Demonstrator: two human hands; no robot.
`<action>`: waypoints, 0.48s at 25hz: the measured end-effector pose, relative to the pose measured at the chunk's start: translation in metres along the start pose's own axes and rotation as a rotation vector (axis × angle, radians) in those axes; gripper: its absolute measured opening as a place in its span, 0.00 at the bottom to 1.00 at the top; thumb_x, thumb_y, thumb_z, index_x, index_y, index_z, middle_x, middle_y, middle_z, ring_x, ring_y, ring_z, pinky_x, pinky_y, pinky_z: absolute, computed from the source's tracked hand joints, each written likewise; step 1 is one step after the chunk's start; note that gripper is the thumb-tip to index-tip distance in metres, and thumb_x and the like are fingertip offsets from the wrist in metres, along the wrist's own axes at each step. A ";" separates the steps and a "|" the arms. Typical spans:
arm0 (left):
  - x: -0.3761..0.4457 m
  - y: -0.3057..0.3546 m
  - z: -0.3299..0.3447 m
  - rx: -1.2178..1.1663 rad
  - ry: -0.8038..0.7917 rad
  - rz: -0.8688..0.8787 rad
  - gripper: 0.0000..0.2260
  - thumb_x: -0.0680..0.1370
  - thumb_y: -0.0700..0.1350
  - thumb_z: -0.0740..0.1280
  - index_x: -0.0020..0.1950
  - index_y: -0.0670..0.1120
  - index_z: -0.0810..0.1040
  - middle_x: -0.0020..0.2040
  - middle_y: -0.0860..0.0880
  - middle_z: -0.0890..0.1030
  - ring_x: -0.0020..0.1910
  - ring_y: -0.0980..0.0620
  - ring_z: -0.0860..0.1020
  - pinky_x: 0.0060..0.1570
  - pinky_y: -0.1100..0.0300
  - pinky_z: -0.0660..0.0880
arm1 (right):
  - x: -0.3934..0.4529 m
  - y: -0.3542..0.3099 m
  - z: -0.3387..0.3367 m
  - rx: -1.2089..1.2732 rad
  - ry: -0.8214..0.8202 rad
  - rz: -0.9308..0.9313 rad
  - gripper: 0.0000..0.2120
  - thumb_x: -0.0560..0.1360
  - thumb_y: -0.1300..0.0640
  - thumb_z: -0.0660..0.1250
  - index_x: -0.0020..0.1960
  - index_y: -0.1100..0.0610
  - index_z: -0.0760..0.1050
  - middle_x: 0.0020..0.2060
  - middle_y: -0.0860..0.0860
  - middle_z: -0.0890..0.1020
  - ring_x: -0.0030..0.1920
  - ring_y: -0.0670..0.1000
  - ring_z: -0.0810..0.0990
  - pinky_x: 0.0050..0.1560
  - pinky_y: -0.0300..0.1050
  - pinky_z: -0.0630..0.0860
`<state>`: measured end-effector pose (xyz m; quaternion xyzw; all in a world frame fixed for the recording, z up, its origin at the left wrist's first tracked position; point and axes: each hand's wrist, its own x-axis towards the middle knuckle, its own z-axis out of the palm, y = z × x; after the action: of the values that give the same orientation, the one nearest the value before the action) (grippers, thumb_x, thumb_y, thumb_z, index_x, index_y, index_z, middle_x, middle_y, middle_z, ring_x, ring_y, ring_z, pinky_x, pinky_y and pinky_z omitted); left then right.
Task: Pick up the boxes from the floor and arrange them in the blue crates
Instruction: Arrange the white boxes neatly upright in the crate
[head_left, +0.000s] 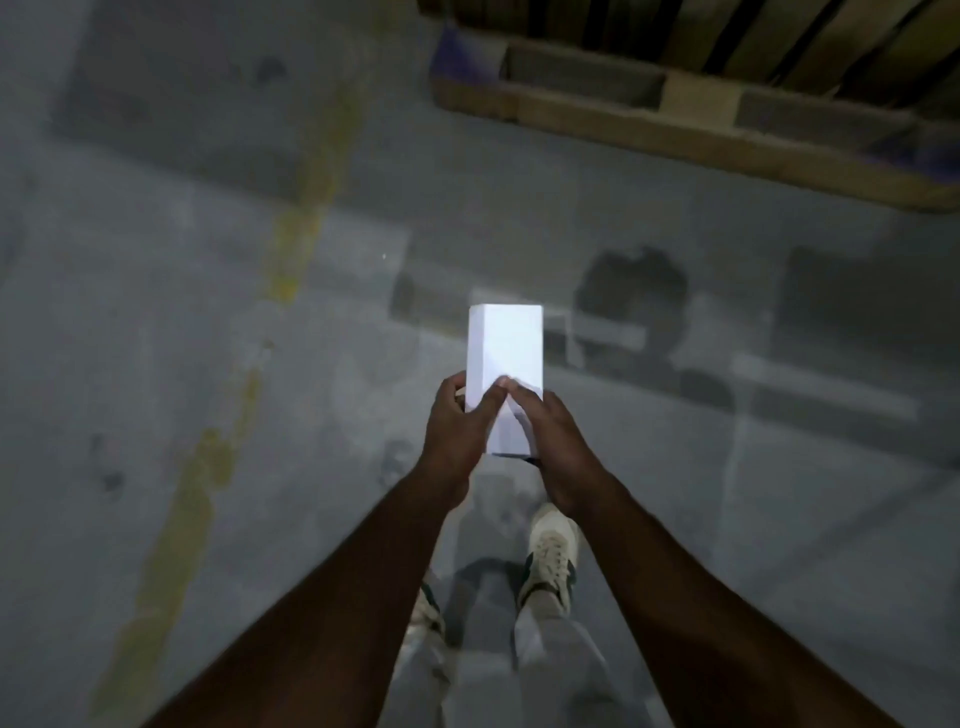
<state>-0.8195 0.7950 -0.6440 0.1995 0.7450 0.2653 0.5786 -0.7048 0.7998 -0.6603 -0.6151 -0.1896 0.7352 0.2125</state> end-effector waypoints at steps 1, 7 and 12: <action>-0.025 0.021 0.007 0.013 -0.005 0.068 0.26 0.76 0.57 0.72 0.70 0.48 0.72 0.62 0.50 0.80 0.57 0.50 0.81 0.57 0.52 0.81 | -0.025 -0.022 -0.007 0.012 0.045 -0.046 0.29 0.72 0.35 0.68 0.67 0.50 0.71 0.58 0.50 0.81 0.56 0.52 0.83 0.57 0.55 0.81; -0.162 0.112 0.025 0.132 -0.286 0.358 0.25 0.71 0.54 0.78 0.66 0.53 0.78 0.58 0.55 0.83 0.55 0.54 0.82 0.53 0.55 0.82 | -0.178 -0.131 -0.064 0.218 0.308 -0.379 0.28 0.69 0.42 0.74 0.62 0.55 0.74 0.56 0.54 0.84 0.54 0.56 0.84 0.54 0.56 0.81; -0.242 0.177 0.043 0.072 -0.548 0.357 0.42 0.63 0.53 0.83 0.73 0.54 0.70 0.63 0.52 0.79 0.59 0.52 0.80 0.57 0.54 0.81 | -0.297 -0.164 -0.091 0.446 0.519 -0.539 0.21 0.75 0.52 0.72 0.65 0.55 0.70 0.58 0.54 0.80 0.54 0.55 0.80 0.50 0.51 0.79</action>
<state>-0.7190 0.7935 -0.3584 0.4112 0.5236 0.2725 0.6946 -0.5565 0.7764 -0.3424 -0.6470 -0.1201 0.4976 0.5651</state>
